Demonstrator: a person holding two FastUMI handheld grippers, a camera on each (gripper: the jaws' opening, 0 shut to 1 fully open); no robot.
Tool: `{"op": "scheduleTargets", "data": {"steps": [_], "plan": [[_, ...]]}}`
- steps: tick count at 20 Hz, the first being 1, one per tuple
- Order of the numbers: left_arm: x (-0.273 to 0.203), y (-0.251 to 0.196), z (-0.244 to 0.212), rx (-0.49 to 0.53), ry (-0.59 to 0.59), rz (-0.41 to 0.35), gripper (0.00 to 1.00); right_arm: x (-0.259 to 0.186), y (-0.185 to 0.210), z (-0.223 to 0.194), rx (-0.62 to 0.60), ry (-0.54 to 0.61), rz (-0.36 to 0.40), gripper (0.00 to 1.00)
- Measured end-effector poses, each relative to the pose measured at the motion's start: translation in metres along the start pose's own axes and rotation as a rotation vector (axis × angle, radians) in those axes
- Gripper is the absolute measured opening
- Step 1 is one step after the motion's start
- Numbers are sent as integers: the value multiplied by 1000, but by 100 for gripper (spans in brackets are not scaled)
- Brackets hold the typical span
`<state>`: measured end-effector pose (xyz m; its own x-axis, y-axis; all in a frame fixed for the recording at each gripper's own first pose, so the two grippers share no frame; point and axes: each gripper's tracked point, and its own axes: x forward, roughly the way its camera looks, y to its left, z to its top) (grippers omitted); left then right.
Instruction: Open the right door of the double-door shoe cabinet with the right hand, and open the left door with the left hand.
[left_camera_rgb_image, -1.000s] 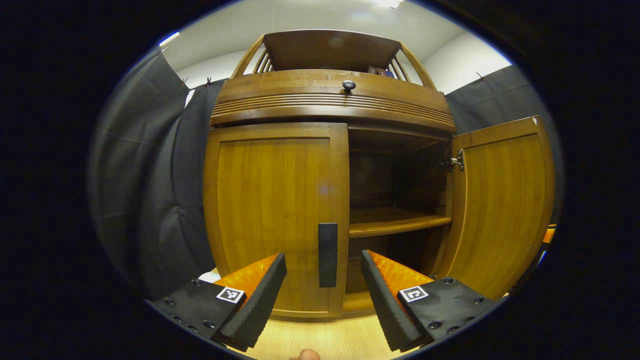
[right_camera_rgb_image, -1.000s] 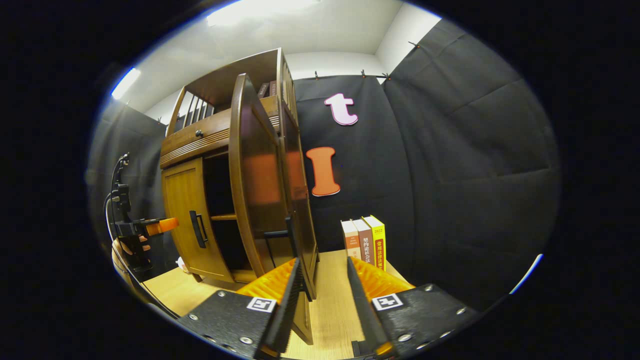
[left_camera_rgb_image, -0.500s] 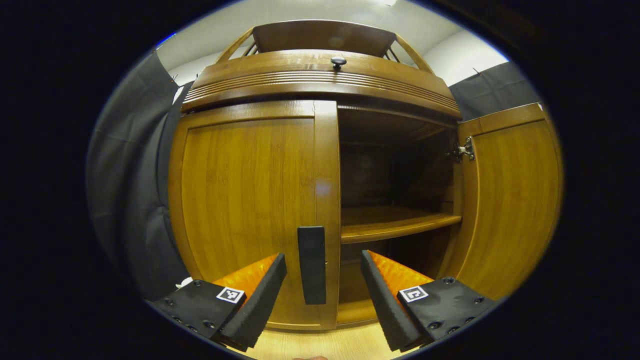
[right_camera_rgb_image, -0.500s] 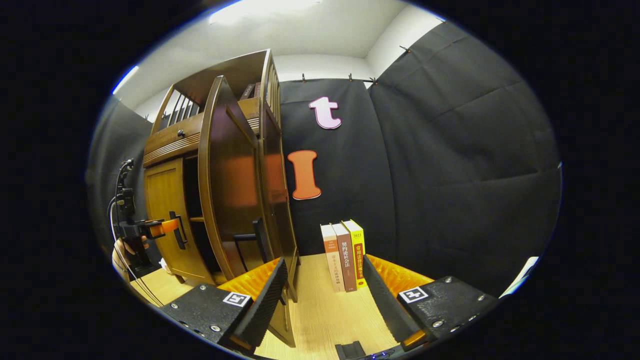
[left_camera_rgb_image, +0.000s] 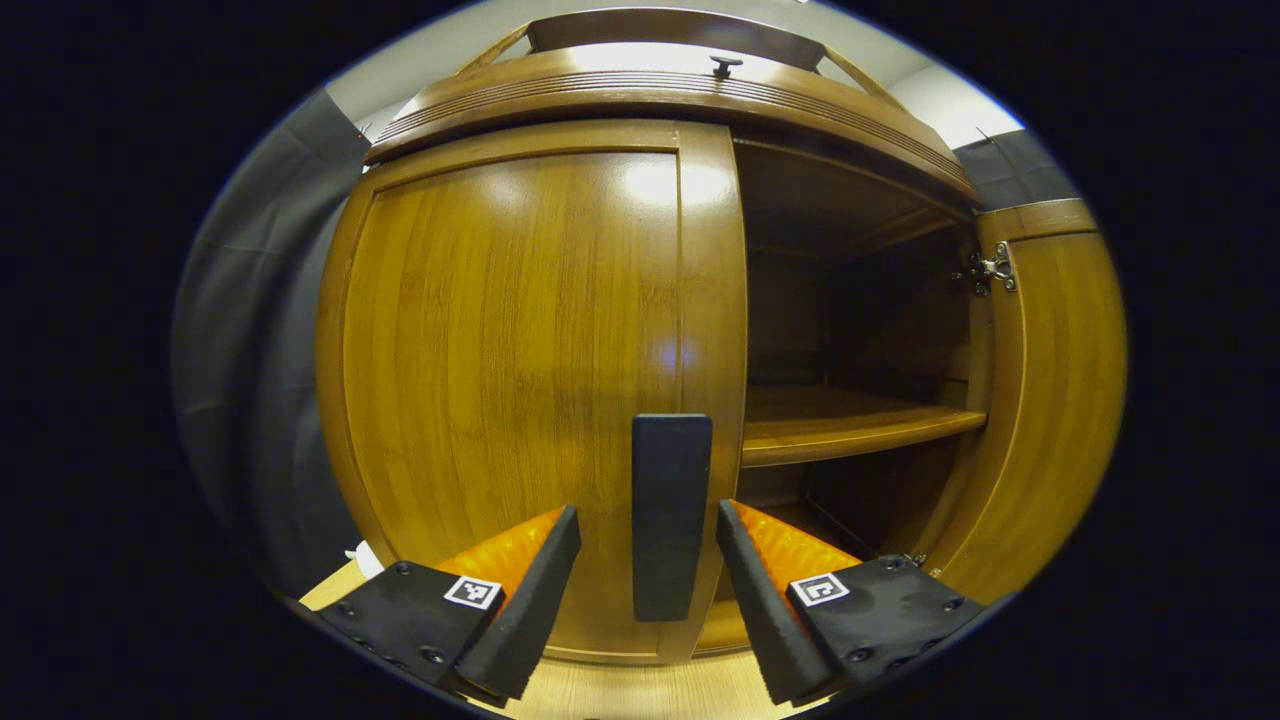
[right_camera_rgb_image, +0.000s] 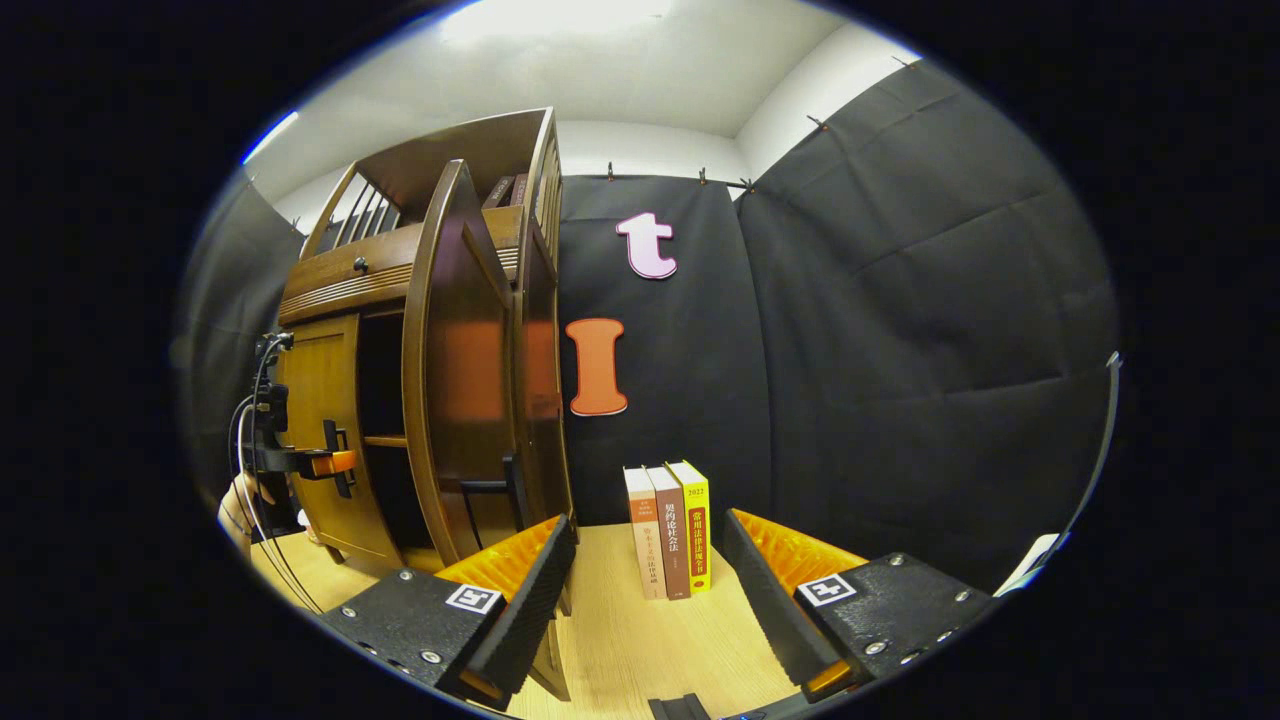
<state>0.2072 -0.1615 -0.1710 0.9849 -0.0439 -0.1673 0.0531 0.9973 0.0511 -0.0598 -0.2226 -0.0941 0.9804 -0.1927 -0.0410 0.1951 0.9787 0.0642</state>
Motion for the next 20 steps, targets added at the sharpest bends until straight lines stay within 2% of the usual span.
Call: {"op": "scheduleTargets", "data": {"steps": [1, 7, 8, 9, 10, 11, 12, 13, 15, 16, 17, 18, 20], "plan": [[2, 0, -3, 2, 6, -5, 92, 0, 0, -1, 1, 3, -1, 92], [5, -11, -5, 24, 7, -41, 42, -4, -7, -3, 7, 4, -27, 92], [5, -11, -4, 20, -5, -50, 43, -5, -7, -3, 8, 5, -29, 92], [2, -12, -4, 6, -5, -61, 36, -7, -6, -3, 7, 4, -32, 92], [-1, -11, -5, -3, -6, -74, 43, -7, -7, -3, 5, 4, -36, 92], [-5, -11, -4, -8, -3, -82, 43, -9, -7, -1, 3, 2, -39, 92], [-10, -10, -6, -12, 4, -87, 41, -11, -5, 2, 1, -3, -39, 92], [-15, -10, -7, -7, 6, -93, 39, -13, -3, 5, 2, -11, -42, 99], [-27, -9, -6, -2, 0, -112, 35, -17, 3, 11, 7, -23, -38, 99], [-35, -8, -6, -5, 2, -120, 33, -18, 8, 11, 9, -23, -32, 92], [-42, -6, -6, -11, 5, -126, 33, -20, 12, 12, 8, -21, -27, 92], [-49, -5, -6, -15, 8, -133, 30, -24, 15, 13, 2, -18, -25, 99], [-64, -1, -7, -12, 14, -144, 33, -32, 22, 16, -9, -20, -22, 99]]}}
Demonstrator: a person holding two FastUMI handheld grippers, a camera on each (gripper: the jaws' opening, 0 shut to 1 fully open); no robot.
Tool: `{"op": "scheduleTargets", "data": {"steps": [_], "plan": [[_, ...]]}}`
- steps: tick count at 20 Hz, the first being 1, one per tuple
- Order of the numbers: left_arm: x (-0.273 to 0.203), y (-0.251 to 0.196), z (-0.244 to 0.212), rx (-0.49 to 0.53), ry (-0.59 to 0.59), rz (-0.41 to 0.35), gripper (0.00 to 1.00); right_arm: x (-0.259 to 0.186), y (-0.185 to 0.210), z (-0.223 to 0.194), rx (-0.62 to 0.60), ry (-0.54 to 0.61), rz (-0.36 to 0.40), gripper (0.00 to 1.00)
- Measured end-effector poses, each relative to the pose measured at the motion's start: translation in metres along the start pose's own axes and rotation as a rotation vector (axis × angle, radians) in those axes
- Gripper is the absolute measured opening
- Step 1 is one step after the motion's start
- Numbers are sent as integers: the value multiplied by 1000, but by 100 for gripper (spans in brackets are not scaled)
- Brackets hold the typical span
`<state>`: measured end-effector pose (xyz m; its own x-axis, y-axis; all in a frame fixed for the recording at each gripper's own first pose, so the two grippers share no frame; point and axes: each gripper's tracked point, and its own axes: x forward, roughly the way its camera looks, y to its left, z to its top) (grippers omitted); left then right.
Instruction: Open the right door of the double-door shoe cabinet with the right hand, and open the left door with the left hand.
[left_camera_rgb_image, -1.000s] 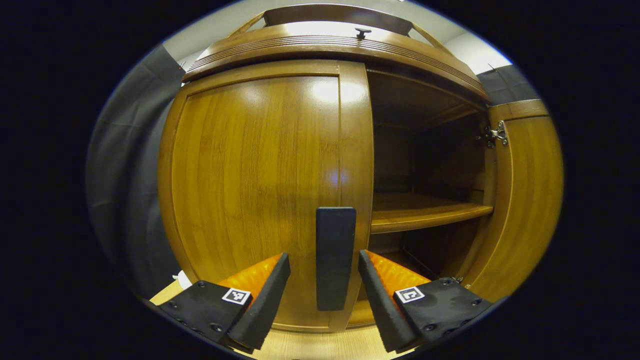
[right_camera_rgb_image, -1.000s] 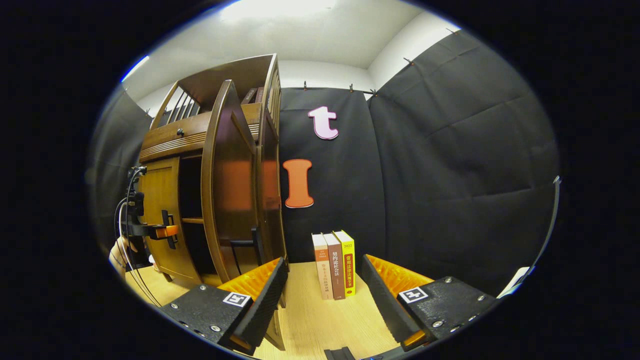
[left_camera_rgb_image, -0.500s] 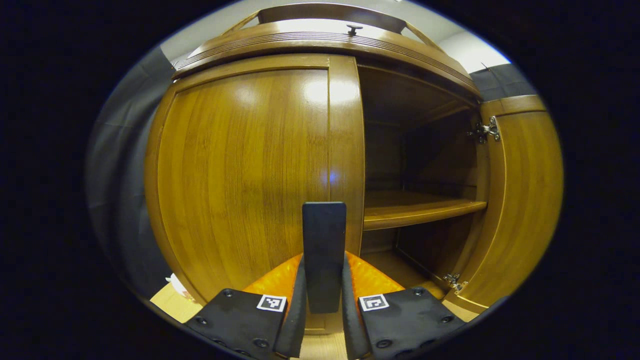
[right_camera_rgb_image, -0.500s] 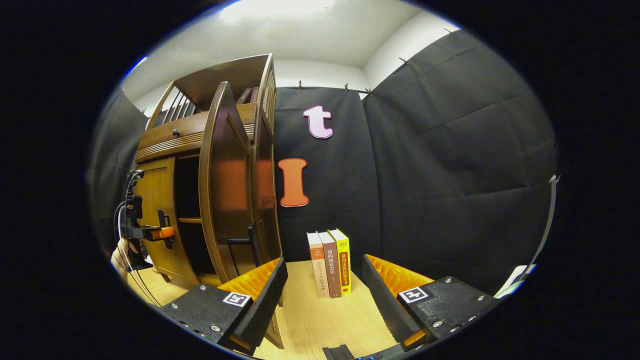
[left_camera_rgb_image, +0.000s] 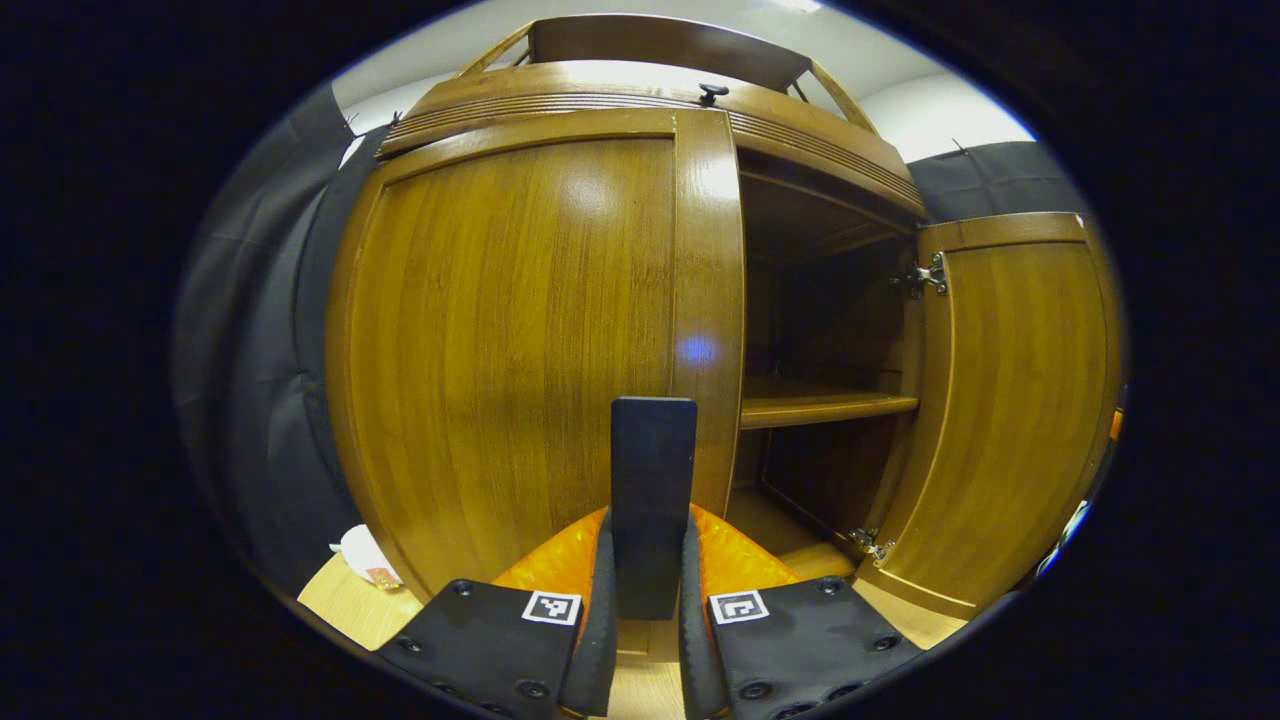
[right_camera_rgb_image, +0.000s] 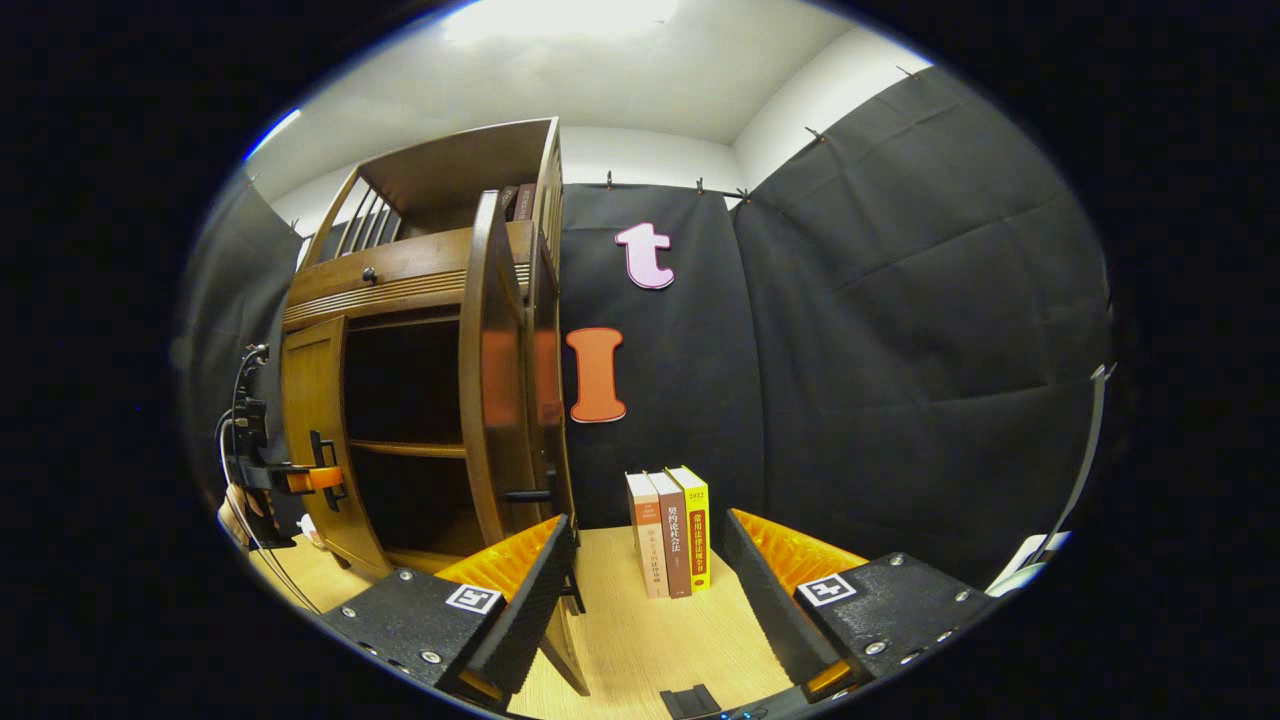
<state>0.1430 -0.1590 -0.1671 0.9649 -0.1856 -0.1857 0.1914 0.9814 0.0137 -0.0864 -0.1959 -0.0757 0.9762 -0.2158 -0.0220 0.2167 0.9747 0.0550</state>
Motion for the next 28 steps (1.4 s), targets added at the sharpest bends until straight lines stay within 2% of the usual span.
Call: {"op": "scheduleTargets", "data": {"steps": [1, 2, 4, 5, 6, 7, 9, 10, 14, 15, 17, 19, 23, 25, 26, 27, 28], "plan": [[-7, 1, 0, 1, 4, -4, 33, -3, 5, 2, -3, -2, 7, 92], [-14, 3, 0, -5, 7, -8, 33, -6, 9, 4, -4, -5, 11, 99], [-29, 6, 0, -16, 10, -15, 33, -11, 17, 6, -6, -5, 22, 99], [-36, 8, -1, -17, 9, -18, 33, -12, 22, 6, -5, -5, 33, 92], [-44, 10, 0, -16, 8, -19, 30, -15, 28, 6, -4, -4, 43, 92], [-51, 13, -1, -13, 5, -20, 30, -18, 33, 6, -6, -5, 49, 99], [-62, 18, -1, -19, 1, -16, 30, -17, 40, 0, -12, 6, 58, 99], [-70, 22, -1, -24, 1, -14, 30, -19, 44, -2, -12, 13, 65, 92], [-94, 36, -2, -33, 2, 7, 30, -24, 63, -6, 9, 27, 94, 92], [-101, 39, -2, -32, 0, 11, 36, -25, 67, -7, 10, 30, 102, 92], [-113, 47, -1, -39, -2, 20, 29, -28, 77, -9, 9, 35, 116, 92], [-122, 56, -1, -40, 3, 17, 36, -32, 86, -9, 5, 39, 132, 92], [-137, 76, 0, -77, 4, 39, 28, -31, 102, -4, 11, 31, 154, 92], [-143, 75, -2, -55, 9, 34, 22, -32, 112, -2, 14, 26, 167, 92], [-145, 75, -2, -42, 9, 36, 27, -31, 117, -1, 14, 23, 173, 99], [-149, 78, -2, -31, 12, 42, 22, -30, 120, -2, 12, 22, 179, 99], [-151, 82, -3, -28, 15, 46, 22, -31, 123, -3, 10, 25, 183, 99]]}}
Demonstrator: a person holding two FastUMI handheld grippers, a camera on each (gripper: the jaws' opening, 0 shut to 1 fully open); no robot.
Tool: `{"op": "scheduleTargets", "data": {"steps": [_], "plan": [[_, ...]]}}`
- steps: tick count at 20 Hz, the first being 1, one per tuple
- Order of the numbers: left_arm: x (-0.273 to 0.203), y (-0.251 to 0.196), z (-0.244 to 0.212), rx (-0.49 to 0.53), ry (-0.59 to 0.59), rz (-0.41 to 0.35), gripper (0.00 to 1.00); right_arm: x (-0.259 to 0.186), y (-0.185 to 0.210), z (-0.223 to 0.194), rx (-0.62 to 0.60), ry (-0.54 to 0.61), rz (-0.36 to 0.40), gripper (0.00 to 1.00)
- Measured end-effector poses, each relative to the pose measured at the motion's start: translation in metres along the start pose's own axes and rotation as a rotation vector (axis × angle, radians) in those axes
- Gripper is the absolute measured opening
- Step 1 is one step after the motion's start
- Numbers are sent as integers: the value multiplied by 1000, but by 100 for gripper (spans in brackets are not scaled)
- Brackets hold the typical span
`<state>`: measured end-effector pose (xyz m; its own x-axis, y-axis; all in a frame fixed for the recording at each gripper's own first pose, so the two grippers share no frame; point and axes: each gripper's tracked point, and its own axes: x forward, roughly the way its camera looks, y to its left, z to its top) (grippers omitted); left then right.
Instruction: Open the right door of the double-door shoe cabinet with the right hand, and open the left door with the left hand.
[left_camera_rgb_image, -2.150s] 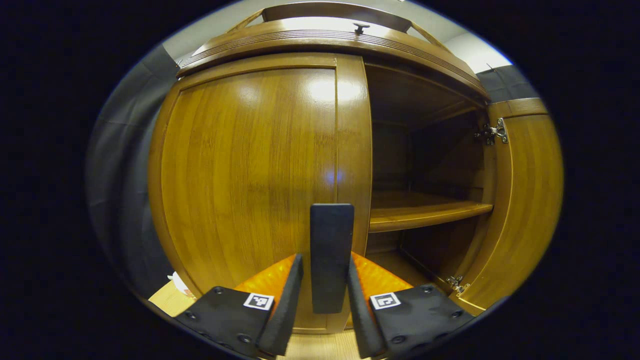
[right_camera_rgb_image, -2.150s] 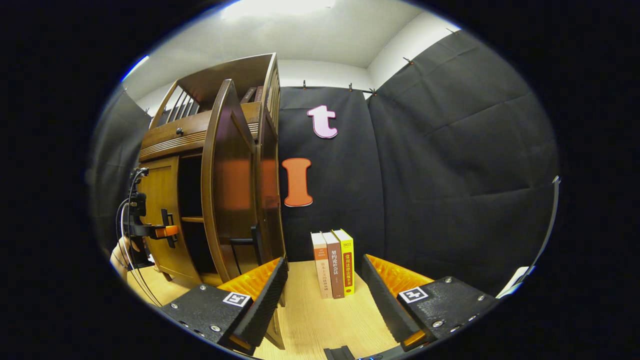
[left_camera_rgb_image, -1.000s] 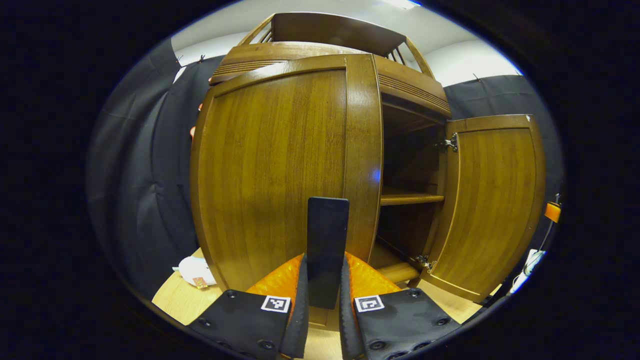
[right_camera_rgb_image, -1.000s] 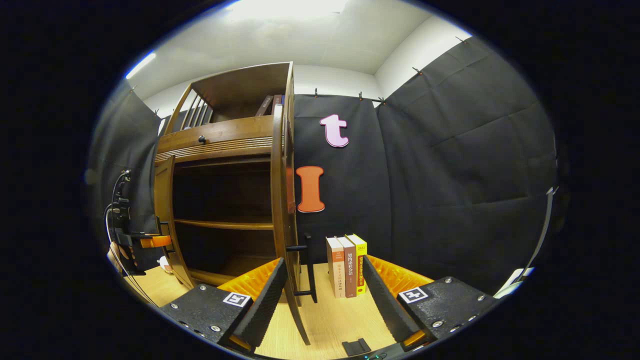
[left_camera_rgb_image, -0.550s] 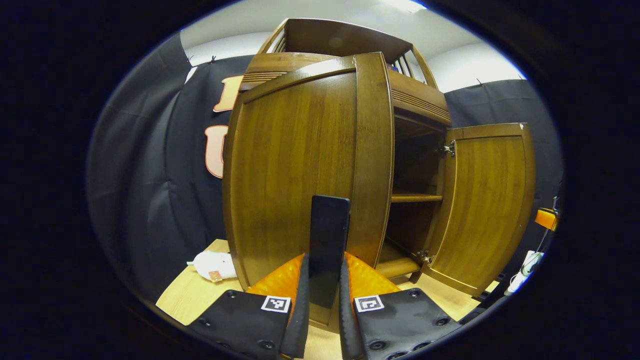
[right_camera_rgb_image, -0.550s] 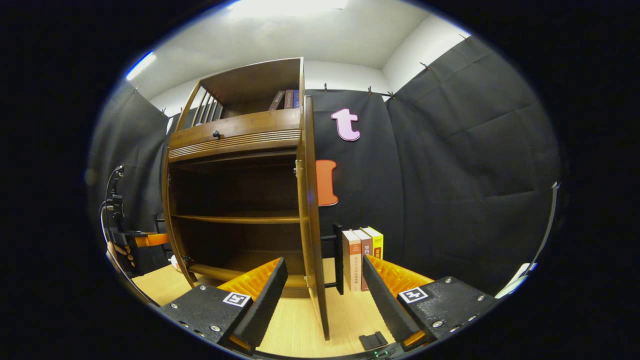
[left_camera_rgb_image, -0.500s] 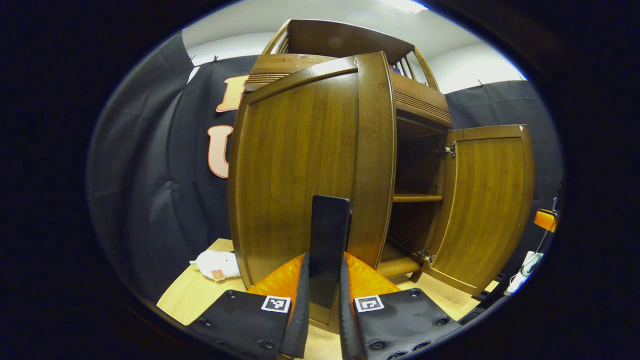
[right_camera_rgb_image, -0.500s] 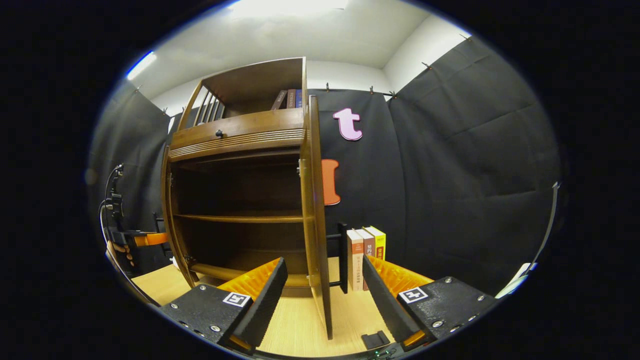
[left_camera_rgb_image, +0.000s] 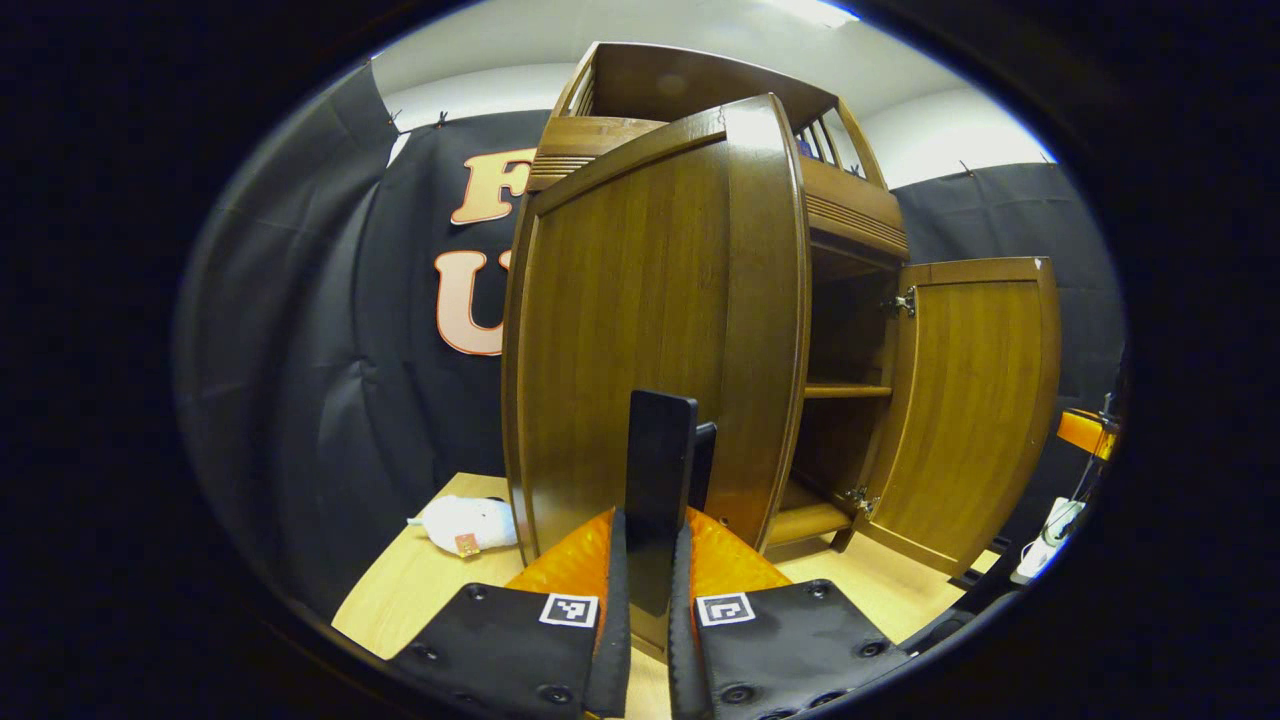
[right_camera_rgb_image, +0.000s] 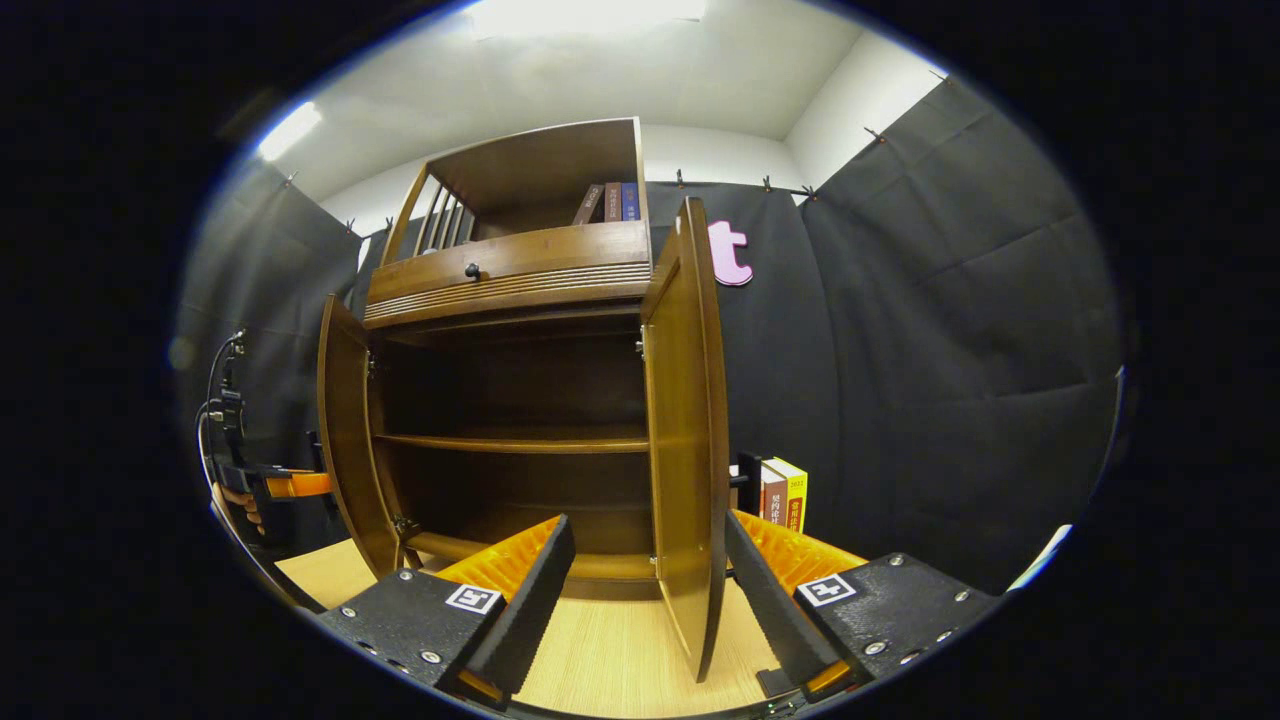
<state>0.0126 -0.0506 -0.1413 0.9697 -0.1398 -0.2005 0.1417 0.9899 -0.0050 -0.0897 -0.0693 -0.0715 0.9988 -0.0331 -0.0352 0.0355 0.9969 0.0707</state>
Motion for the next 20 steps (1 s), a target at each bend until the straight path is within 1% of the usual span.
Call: {"op": "scheduleTargets", "data": {"steps": [1, 2, 3, 4, 5, 6, 7, 8, 9, 10, 11, 12, 13, 14, 15, 16, 18, 19, 20], "plan": [[-2, 2, 3, -6, 2, 1, 17, 1, 3, -2, 0, 4, 3, 99], [-4, 6, 4, -6, 1, 5, 22, 2, 6, -3, 0, 7, 8, 99], [-8, 12, 5, -8, -1, 12, 22, 3, 9, -5, -1, 11, 12, 99], [-11, 17, 6, -4, -3, 20, 22, 3, 12, -6, 0, 14, 16, 99], [-14, 23, 7, 4, -9, 32, 17, 4, 15, -7, 2, 17, 19, 99], [-19, 31, 7, 16, 0, 57, 22, 5, 18, -6, 3, 18, 24, 99], [-23, 40, 7, 27, -7, 75, 14, 6, 21, -5, 3, 16, 29, 99], [-28, 46, 7, 38, -5, 85, 17, 7, 24, -3, 4, 13, 32, 99], [-32, 54, 8, 39, -9, 98, 17, 8, 27, -1, 4, 8, 36, 92], [-34, 63, 9, 38, -6, 110, 17, 8, 31, -2, 5, 4, 40, 92], [-36, 70, 9, 37, -9, 113, 17, 9, 36, -2, 6, 4, 46, 92], [-39, 75, 10, 30, -10, 112, 13, 10, 41, -2, 5, 4, 51, 92], [-41, 81, 10, 22, -14, 108, 13, 12, 45, -3, 3, 6, 56, 92], [-41, 86, 10, 14, -13, 104, 13, 14, 51, -4, 2, 7, 61, 92], [-43, 91, 10, 10, -13, 101, 17, 13, 56, -5, 2, 9, 67, 92], [-43, 96, 10, 9, -12, 99, 13, 13, 62, -6, 2, 11, 73, 99], [-45, 105, 9, 12, -13, 98, 13, 13, 71, -7, 1, 12, 83, 99], [-47, 108, 10, 11, -17, 101, 16, 14, 74, -7, -2, 11, 84, 99], [-48, 114, 10, 11, -20, 103, 16, 18, 78, -6, -2, 10, 86, 92]]}}
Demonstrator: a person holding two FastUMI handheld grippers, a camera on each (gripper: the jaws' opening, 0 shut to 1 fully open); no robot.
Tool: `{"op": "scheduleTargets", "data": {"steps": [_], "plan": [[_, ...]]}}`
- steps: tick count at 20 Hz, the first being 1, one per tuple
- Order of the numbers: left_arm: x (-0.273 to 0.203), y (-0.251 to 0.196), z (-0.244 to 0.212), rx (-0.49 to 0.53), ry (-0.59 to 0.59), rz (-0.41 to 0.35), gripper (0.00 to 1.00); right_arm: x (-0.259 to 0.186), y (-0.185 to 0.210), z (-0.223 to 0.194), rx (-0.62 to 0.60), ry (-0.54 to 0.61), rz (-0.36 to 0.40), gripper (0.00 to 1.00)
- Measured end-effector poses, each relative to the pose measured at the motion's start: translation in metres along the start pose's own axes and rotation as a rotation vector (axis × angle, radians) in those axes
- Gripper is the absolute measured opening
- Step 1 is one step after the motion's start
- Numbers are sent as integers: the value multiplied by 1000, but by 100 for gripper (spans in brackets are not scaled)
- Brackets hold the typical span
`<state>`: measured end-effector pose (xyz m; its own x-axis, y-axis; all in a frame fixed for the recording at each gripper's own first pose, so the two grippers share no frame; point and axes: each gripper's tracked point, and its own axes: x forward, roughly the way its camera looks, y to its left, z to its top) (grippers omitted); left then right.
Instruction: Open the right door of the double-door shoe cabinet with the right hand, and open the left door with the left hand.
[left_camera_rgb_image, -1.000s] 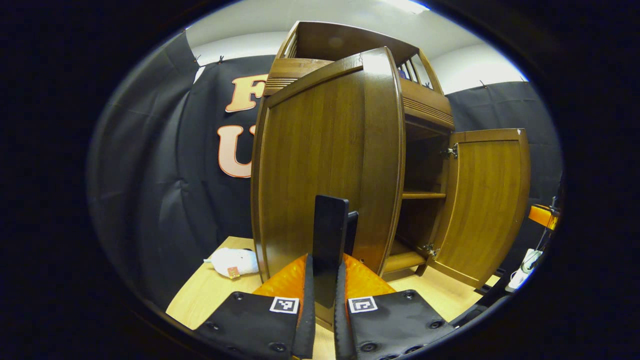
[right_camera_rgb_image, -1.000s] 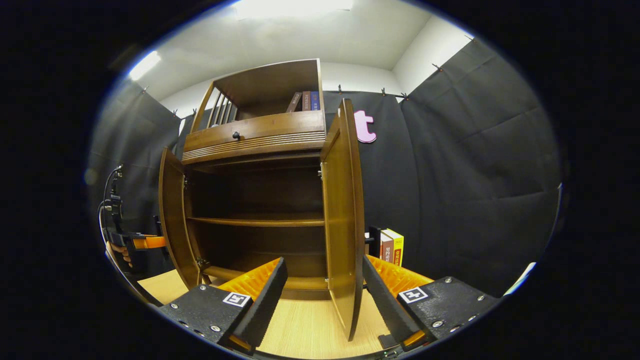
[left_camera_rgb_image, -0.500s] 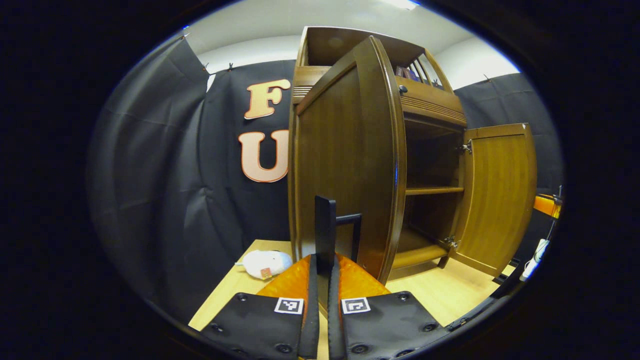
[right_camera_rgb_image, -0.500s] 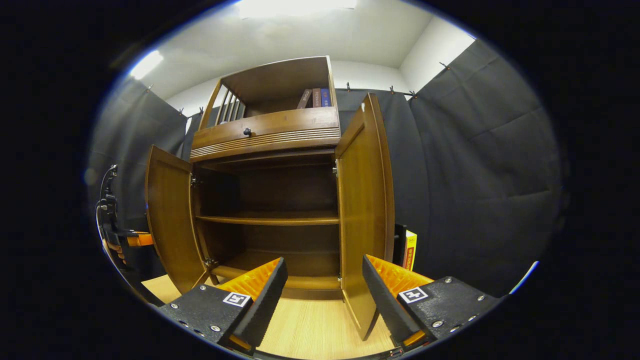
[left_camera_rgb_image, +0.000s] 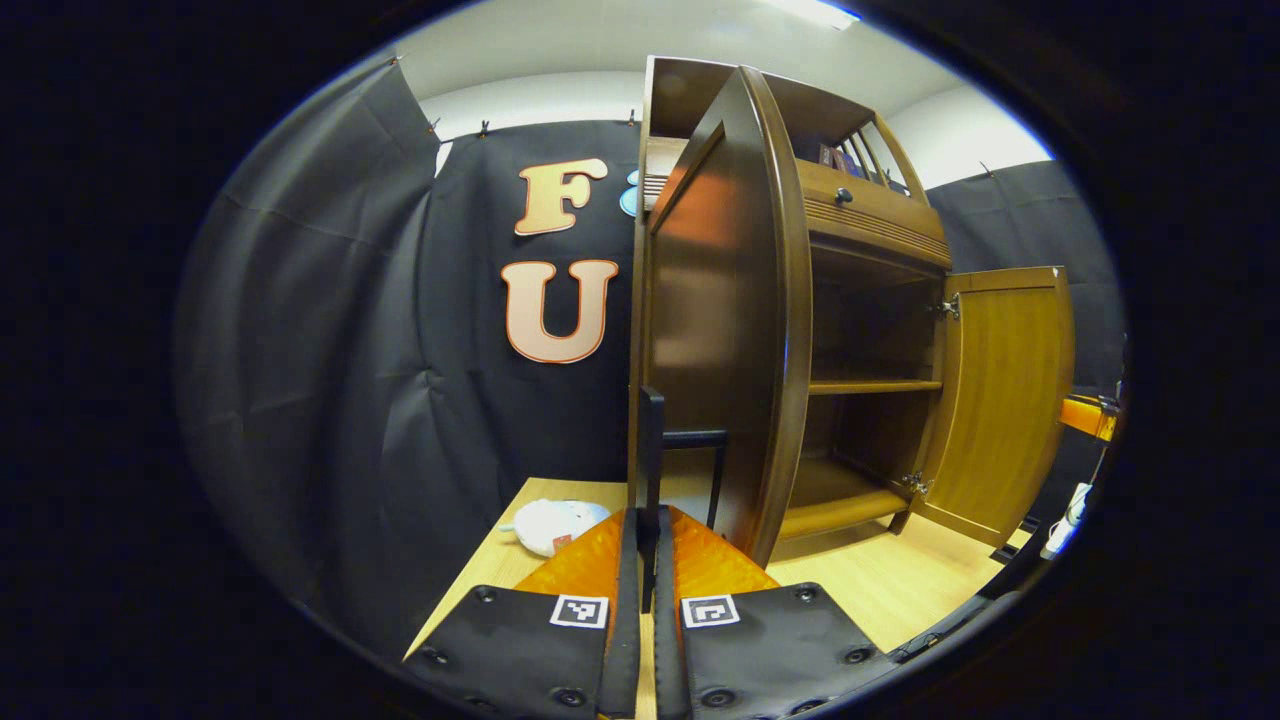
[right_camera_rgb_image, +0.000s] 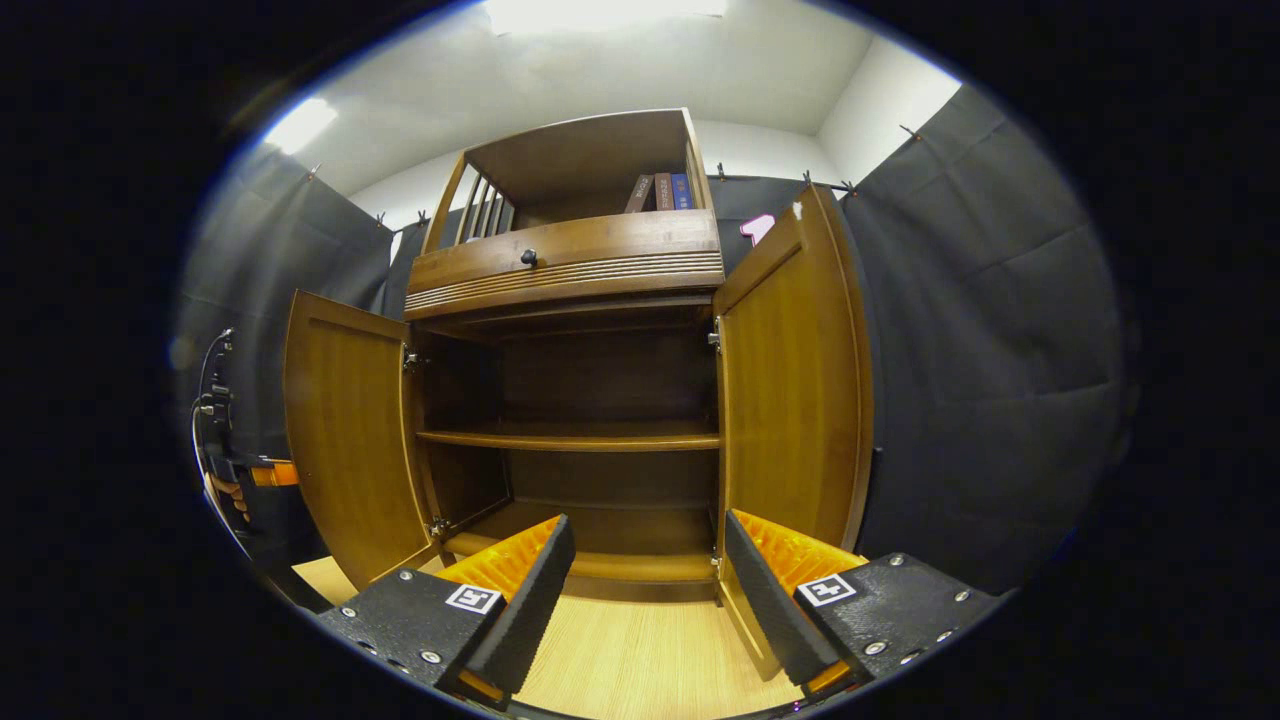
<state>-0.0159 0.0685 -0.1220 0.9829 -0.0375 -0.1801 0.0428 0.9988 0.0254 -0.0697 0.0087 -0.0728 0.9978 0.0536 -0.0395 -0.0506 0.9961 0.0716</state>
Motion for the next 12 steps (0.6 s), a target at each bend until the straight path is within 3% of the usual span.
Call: {"op": "scheduleTargets", "data": {"steps": [1, 3, 6, 7, 12], "plan": [[0, 5, 0, 4, -3, 0, 16, 2, 5, 0, 3, -1, 5, 99], [1, 17, 0, 7, -8, 5, 16, 5, 12, 2, 8, -5, 11, 99], [4, 30, 0, -10, -14, -1, 5, 12, 20, 2, 1, -3, 13, 92], [2, 31, 0, -18, -15, -9, 5, 14, 22, 1, 1, 0, 15, 99], [2, 32, 0, -17, -16, -37, 8, 21, 34, -2, -4, 10, 20, 99]]}}
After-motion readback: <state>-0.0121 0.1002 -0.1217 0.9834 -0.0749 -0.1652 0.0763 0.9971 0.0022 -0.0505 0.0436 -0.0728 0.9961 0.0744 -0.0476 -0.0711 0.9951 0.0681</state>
